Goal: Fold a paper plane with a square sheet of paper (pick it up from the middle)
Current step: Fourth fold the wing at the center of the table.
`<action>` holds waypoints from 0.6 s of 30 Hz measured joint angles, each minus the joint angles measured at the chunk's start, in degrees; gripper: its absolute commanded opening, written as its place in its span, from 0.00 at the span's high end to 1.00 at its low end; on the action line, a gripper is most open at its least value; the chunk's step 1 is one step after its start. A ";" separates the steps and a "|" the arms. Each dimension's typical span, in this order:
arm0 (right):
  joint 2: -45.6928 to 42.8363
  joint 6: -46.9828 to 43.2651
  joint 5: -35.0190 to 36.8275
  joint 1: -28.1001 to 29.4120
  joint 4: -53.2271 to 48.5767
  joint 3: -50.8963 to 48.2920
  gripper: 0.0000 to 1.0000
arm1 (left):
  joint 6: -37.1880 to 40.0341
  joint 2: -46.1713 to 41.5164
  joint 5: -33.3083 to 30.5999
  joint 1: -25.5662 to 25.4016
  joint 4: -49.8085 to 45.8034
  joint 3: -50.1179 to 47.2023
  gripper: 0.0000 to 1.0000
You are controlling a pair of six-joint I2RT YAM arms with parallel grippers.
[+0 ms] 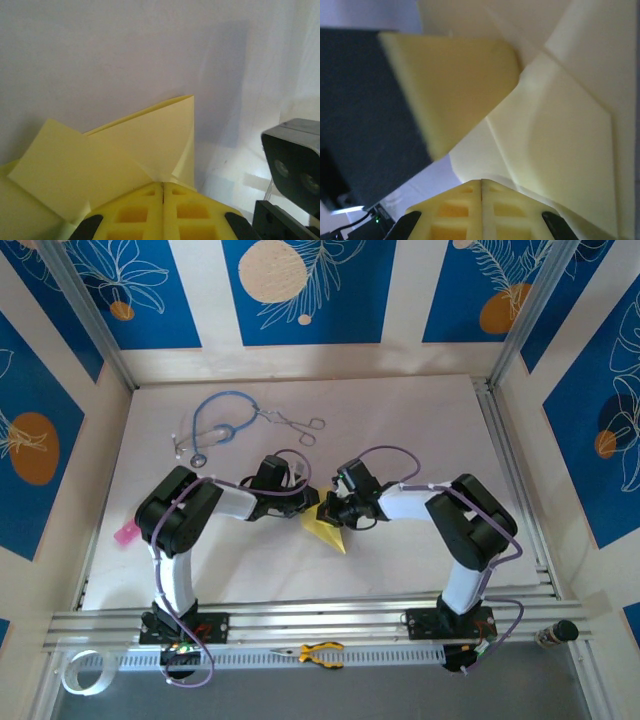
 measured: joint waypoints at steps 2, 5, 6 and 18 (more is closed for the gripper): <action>0.70 0.37 0.85 -0.04 0.59 0.00 0.98 | -0.20 -0.11 -0.31 -0.02 0.00 -0.15 0.95; 1.20 0.33 1.05 -0.39 1.03 0.07 0.98 | -0.42 -0.17 -0.37 -0.04 0.17 -0.31 0.95; 1.20 0.31 1.05 -0.57 1.22 0.09 0.98 | -0.44 -0.17 -0.44 -0.07 0.17 -0.31 0.95; 0.55 -1.42 0.61 -0.70 2.43 -2.05 0.99 | -0.85 -1.07 -1.64 -0.13 0.26 -1.36 0.95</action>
